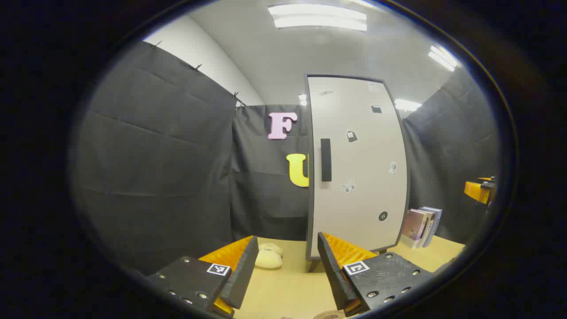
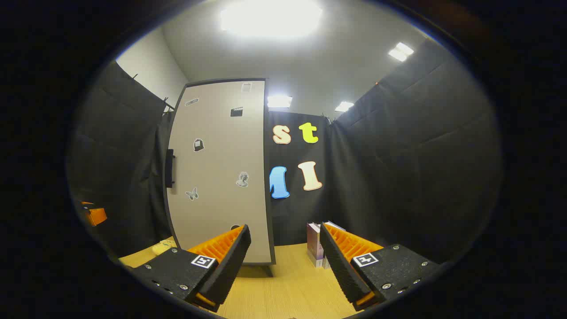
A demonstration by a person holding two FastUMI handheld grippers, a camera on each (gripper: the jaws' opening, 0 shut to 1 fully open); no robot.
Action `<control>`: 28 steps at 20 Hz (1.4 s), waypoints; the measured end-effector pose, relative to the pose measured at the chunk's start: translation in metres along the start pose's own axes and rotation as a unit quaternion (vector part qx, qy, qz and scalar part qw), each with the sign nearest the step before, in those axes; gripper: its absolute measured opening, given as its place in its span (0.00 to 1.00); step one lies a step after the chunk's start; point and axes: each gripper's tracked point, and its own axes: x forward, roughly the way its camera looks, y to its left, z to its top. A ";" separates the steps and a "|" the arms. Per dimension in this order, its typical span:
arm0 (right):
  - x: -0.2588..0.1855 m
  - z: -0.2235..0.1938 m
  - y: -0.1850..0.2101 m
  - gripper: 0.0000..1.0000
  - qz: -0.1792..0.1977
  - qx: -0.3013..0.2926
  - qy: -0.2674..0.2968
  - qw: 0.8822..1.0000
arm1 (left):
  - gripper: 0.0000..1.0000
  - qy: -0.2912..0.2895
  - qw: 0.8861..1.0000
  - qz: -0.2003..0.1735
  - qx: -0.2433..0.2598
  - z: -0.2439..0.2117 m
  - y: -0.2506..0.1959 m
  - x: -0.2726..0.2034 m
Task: Open the cabinet door with the right hand, grasp the bottle in the cabinet with the left hand and place it on the coaster, then close the cabinet door with the right hand.
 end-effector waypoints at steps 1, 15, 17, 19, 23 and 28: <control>-0.001 0.001 0.003 0.96 0.003 0.001 0.000 1.000 | 0.77 -0.001 1.000 0.001 0.000 0.001 0.002 0.000; -0.008 0.001 0.027 0.96 0.026 -0.005 0.006 1.000 | 0.77 -0.006 1.000 0.014 -0.002 0.004 0.024 -0.009; -0.008 0.000 0.029 0.96 0.028 -0.004 0.008 1.000 | 0.77 -0.008 1.000 0.015 -0.002 0.006 0.025 -0.009; -0.005 -0.001 0.033 0.96 0.032 -0.001 0.012 0.999 | 0.77 -0.011 1.000 0.017 -0.001 0.009 0.028 -0.011; 0.006 0.004 0.056 0.96 0.055 0.007 0.015 0.998 | 0.77 -0.013 1.000 0.026 0.007 0.010 0.038 -0.015; 0.026 0.018 0.096 0.96 0.090 0.006 0.005 0.996 | 0.77 -0.024 0.998 0.054 0.031 0.017 0.066 -0.028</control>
